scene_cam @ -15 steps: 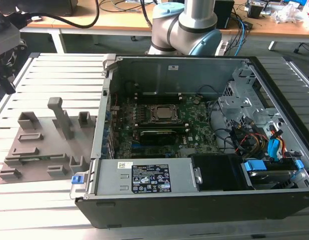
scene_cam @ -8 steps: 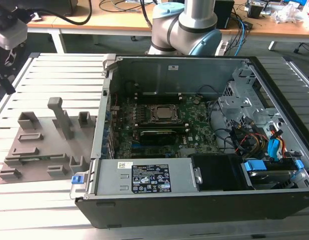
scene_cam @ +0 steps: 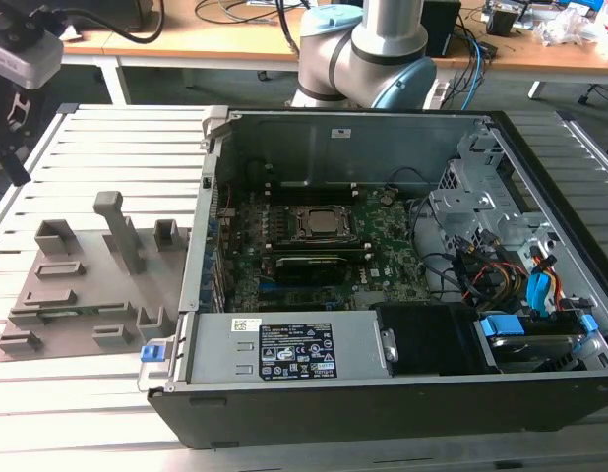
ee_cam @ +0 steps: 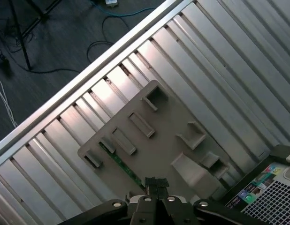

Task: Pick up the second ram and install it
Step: 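Pick up the second ram and move it above second insertion slot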

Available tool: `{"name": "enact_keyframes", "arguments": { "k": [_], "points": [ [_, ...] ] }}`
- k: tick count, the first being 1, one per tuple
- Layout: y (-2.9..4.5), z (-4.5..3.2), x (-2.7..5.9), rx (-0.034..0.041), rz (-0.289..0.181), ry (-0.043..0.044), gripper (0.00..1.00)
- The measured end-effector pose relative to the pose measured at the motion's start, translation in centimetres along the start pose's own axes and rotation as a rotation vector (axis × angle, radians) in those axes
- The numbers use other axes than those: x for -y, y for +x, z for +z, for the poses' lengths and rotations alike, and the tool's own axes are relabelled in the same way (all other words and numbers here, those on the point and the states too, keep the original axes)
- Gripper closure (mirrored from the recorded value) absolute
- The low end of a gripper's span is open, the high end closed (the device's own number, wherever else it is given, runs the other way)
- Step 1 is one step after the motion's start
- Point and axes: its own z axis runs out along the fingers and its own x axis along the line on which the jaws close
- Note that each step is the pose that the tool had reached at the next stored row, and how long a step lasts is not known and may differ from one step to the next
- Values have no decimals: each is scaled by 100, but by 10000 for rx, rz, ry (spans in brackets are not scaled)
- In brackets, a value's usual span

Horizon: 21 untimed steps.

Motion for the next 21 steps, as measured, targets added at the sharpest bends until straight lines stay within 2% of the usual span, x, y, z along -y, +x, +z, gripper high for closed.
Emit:
{"name": "enact_keyframes", "arguments": {
  "k": [2,4,6,7,11,14,17,19,21],
  "points": [
    [0,1,1,-27,-551,-1,89],
    [-1,-1,1,-81,-882,25,89],
    [0,0,0,-208,-1233,109,89],
    [0,1,1,-284,-1581,156,89],
    [0,1,0,-310,-2615,152,89],
    [0,2,0,-338,-3785,147,89],
    [0,3,0,-360,-4728,144,89],
    [0,3,0,-364,-4931,142,89],
    [0,3,0,-365,-4932,143,89]
  ]
}}
